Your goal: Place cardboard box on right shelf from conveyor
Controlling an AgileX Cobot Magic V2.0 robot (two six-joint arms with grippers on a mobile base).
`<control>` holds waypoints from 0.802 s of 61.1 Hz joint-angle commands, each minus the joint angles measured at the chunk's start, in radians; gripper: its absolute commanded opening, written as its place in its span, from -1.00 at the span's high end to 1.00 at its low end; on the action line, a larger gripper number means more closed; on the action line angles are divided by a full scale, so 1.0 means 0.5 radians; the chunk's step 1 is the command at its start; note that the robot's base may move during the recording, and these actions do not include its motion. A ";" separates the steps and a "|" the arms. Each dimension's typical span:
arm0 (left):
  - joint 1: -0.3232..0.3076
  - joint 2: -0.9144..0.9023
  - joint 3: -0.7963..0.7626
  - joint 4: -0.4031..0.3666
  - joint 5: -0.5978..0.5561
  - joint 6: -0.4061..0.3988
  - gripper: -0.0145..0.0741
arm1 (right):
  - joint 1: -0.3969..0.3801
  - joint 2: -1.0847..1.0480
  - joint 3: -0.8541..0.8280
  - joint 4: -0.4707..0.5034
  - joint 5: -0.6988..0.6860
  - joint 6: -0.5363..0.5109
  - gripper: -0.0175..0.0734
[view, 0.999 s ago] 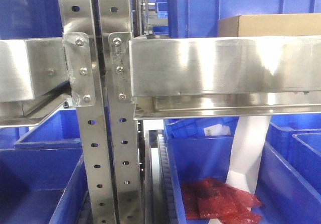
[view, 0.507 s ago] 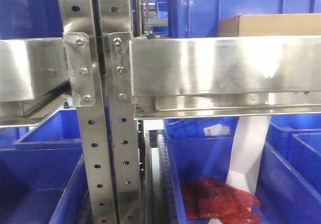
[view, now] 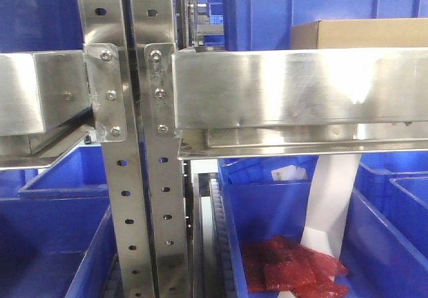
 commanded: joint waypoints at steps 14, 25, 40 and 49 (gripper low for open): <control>0.008 -0.026 0.020 -0.012 -0.172 0.001 0.94 | -0.003 -0.069 0.107 -0.814 -0.320 0.708 0.49; 0.008 -0.026 0.020 -0.012 -0.172 0.001 0.94 | -0.003 -0.276 0.463 -0.805 -0.708 0.605 0.49; 0.008 -0.026 0.020 -0.012 -0.172 0.001 0.94 | -0.005 -0.516 0.836 -0.585 -0.860 0.241 0.49; 0.008 -0.026 0.020 -0.012 -0.172 0.001 0.94 | -0.005 -0.627 1.029 -0.580 -1.023 0.230 0.49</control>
